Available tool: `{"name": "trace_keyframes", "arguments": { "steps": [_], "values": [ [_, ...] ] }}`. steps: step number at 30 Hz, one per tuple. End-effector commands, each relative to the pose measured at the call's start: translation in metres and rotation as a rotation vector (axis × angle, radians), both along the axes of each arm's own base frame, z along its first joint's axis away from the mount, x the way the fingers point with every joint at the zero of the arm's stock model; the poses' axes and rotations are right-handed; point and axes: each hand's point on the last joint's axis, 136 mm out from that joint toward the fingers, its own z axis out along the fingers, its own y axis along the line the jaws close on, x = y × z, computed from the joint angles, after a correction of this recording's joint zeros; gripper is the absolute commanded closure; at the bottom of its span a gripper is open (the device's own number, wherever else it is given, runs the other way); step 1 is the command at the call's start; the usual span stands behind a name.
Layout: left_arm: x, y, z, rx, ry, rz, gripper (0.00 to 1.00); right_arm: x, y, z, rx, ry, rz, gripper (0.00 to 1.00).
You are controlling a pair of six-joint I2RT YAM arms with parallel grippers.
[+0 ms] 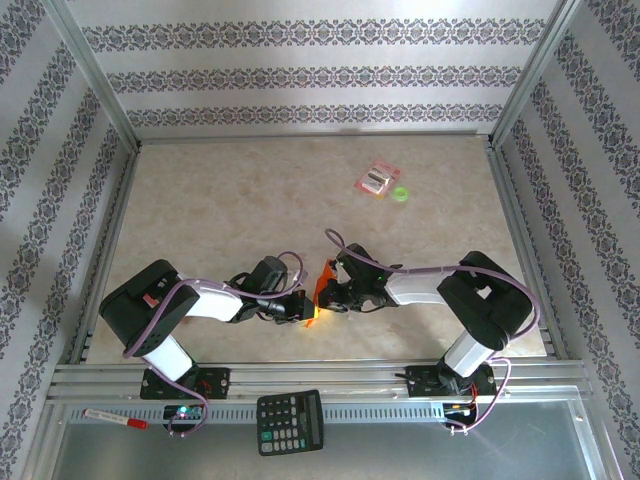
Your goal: Fold a paper plane with a square sheet of paper (pick it up from the middle)
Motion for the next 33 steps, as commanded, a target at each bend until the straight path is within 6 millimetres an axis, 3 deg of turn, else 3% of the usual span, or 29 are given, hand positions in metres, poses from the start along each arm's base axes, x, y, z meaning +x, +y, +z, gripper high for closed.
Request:
{"name": "trace_keyframes", "arguments": {
  "steps": [1,11,17,22,25,33],
  "values": [
    [-0.045,0.059,-0.069,0.297,0.197,0.019,1.00,0.021,-0.026,-0.020,-0.118,-0.024,-0.080,1.00],
    [-0.042,0.053,-0.063,0.273,0.190,0.013,1.00,0.037,-0.028,-0.014,-0.105,-0.024,-0.080,1.00],
    [-0.011,0.019,-0.002,0.067,0.055,0.034,0.98,0.022,-0.024,-0.019,-0.092,0.011,-0.071,1.00],
    [0.016,0.017,0.031,-0.011,-0.014,0.108,0.98,0.011,-0.019,-0.019,-0.074,0.022,-0.077,1.00],
    [0.025,0.014,0.036,-0.007,-0.020,0.101,0.99,0.007,-0.016,-0.019,-0.067,0.024,-0.080,1.00],
    [0.031,0.006,0.022,0.021,0.023,0.087,0.99,0.006,-0.012,-0.018,-0.060,0.023,-0.082,1.00]
  ]
}}
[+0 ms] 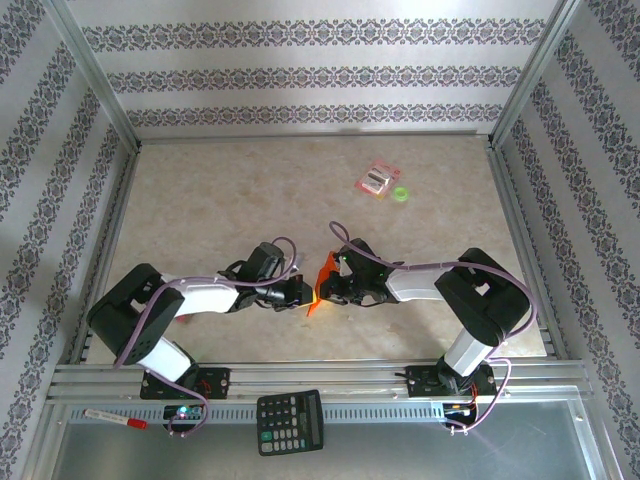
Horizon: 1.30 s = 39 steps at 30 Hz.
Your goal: Fold a paper plane with a square sheet of paper (pick it up from the middle)
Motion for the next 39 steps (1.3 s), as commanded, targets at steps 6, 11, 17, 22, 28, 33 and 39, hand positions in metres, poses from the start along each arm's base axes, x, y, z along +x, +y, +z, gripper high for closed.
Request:
{"name": "trace_keyframes", "arguments": {
  "steps": [6,11,17,22,28,33,39],
  "values": [
    [0.000,0.001,-0.012,0.030,0.051,-0.009,0.99,-0.013,-0.012,-0.020,-0.074,0.057,-0.016,1.00],
    [-0.001,0.000,-0.017,0.037,0.060,-0.014,0.99,-0.013,-0.013,-0.022,-0.079,0.060,-0.017,1.00],
    [-0.005,0.005,-0.029,0.111,0.072,-0.030,0.98,-0.015,-0.013,-0.024,-0.080,0.066,-0.014,1.00],
    [-0.014,0.016,-0.045,0.229,0.085,-0.055,1.00,-0.013,-0.013,-0.023,-0.078,0.065,-0.015,1.00],
    [-0.028,0.030,-0.065,0.337,0.111,-0.094,1.00,-0.009,-0.011,-0.018,-0.059,0.064,-0.009,1.00],
    [-0.045,0.048,-0.084,0.448,0.131,-0.137,1.00,-0.003,-0.010,-0.013,-0.032,0.068,-0.011,0.98],
    [-0.060,0.065,-0.100,0.505,0.165,-0.148,1.00,0.004,-0.014,-0.012,-0.025,0.067,-0.019,0.98]
  ]
}}
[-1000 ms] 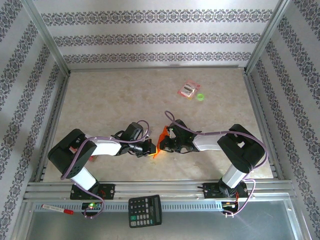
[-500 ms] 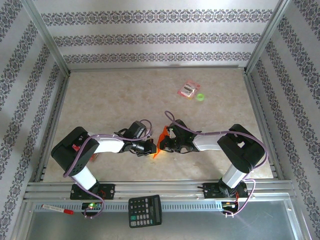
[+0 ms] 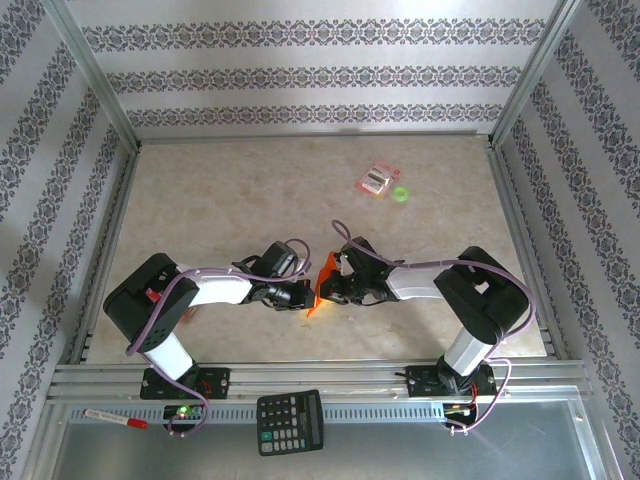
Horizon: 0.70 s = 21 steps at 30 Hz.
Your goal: Fold a paper plane with a square sheet of paper (pick it up from the middle)
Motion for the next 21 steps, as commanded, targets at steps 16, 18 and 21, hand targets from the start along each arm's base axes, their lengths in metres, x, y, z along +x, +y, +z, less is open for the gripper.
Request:
{"name": "trace_keyframes", "arguments": {
  "steps": [16,18,21],
  "values": [
    [-0.070,0.077,-0.077,0.354,0.191,-0.032,1.00,0.041,-0.028,-0.010,-0.006,0.020,-0.065,0.97],
    [-0.071,0.077,-0.077,0.353,0.194,-0.031,1.00,0.046,-0.031,-0.009,-0.003,0.016,-0.073,0.97],
    [-0.071,0.077,-0.078,0.351,0.193,-0.030,1.00,0.055,-0.037,-0.008,-0.002,0.010,-0.096,0.96]
  ]
}}
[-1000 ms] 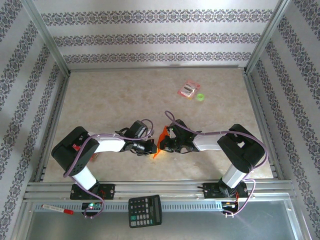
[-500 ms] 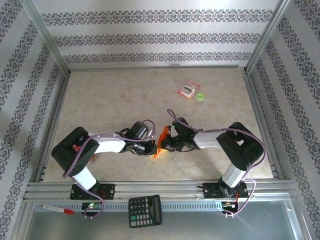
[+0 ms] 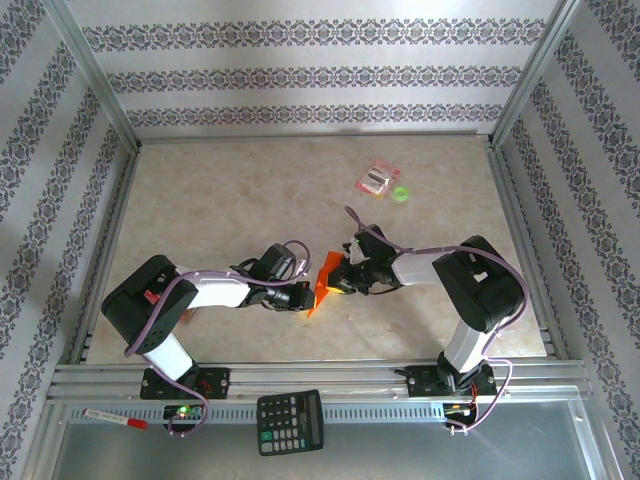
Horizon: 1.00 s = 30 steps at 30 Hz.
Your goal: Fold a paper plane with a square sheet of paper (pick it up from the middle)
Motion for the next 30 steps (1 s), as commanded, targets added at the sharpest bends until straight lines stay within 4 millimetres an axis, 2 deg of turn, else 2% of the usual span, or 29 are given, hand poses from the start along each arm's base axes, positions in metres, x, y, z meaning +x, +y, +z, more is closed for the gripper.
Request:
{"name": "trace_keyframes", "arguments": {
  "steps": [1,30],
  "values": [
    [-0.067,0.074,-0.071,0.358,0.224,-0.005,1.00,0.026,-0.017,-0.009,-0.065,-0.050,-0.063,0.96],
    [-0.066,0.071,-0.066,0.334,0.218,0.004,1.00,0.114,-0.083,-0.022,-0.083,-0.036,-0.287,0.97]
  ]
}}
